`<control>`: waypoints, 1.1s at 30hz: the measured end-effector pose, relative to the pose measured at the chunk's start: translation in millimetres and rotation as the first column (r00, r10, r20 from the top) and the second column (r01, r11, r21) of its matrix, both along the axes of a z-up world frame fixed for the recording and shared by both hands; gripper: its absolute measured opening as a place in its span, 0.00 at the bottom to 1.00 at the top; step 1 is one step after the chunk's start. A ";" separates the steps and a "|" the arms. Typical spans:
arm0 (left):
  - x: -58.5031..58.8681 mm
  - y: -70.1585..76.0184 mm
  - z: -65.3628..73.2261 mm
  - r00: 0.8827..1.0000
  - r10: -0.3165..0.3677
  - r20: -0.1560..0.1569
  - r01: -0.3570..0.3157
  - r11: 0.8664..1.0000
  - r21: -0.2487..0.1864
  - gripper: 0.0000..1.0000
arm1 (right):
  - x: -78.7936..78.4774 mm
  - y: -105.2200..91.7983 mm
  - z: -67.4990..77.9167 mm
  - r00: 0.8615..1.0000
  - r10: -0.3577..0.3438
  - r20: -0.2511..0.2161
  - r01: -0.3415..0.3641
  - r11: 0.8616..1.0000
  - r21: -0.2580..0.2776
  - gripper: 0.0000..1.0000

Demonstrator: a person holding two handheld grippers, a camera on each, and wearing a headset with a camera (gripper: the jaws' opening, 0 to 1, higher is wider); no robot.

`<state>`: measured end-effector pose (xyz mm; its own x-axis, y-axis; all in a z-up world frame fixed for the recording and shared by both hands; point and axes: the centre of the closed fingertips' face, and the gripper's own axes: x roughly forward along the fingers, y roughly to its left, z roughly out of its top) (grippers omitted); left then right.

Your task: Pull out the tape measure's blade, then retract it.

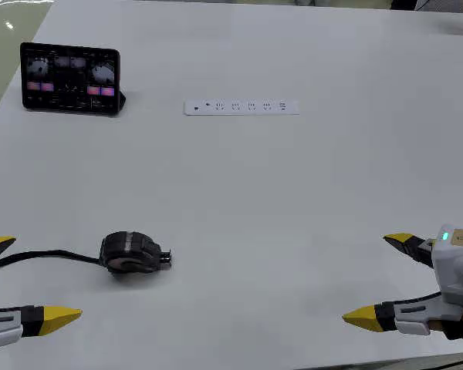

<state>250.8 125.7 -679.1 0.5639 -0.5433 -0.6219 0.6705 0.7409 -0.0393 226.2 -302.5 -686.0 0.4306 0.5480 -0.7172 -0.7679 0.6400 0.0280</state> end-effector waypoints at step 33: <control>3.5 -18.2 -9.8 0.950 -0.258 -0.173 0.274 0.959 0.071 0.99 | 31.1 47.8 17.7 0.992 0.112 0.064 -0.112 0.994 -0.005 0.99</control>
